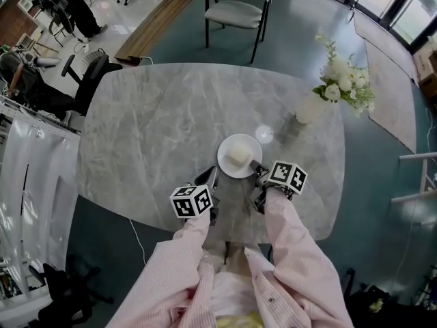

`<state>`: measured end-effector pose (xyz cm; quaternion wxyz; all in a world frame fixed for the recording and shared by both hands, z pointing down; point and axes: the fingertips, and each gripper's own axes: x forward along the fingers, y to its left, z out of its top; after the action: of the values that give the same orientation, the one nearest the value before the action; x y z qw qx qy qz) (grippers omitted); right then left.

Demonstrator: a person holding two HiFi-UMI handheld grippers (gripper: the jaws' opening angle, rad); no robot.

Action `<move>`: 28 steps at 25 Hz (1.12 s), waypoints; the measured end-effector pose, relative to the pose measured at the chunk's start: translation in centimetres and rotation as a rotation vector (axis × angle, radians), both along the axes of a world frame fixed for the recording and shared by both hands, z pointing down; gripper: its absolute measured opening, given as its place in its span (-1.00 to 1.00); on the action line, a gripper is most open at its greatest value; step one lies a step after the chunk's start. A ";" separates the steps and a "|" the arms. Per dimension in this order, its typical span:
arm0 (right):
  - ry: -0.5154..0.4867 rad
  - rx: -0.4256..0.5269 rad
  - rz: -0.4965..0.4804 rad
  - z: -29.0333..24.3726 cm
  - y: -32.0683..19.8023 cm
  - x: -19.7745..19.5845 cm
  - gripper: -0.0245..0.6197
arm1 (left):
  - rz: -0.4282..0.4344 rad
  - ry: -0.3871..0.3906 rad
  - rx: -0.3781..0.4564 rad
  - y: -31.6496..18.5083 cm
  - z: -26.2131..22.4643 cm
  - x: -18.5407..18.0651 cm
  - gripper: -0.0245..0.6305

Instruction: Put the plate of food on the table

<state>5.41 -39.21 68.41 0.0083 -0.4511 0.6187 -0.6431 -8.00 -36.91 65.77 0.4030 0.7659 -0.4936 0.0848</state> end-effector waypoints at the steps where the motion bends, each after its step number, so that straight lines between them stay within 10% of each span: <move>1: 0.025 0.001 -0.011 0.1 0.1 0.0 -0.83 | 0.001 0.000 0.000 0.1 0.0 0.0 -0.93; 28: 0.520 0.111 -0.237 0.0 1.2 -0.6 -0.40 | 0.004 -0.003 0.019 1.2 -1.2 0.0 -0.93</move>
<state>4.79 -38.06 68.43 -0.2013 -0.5242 0.6827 -0.4676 -8.03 -35.70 64.62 0.3946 0.7706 -0.4937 0.0820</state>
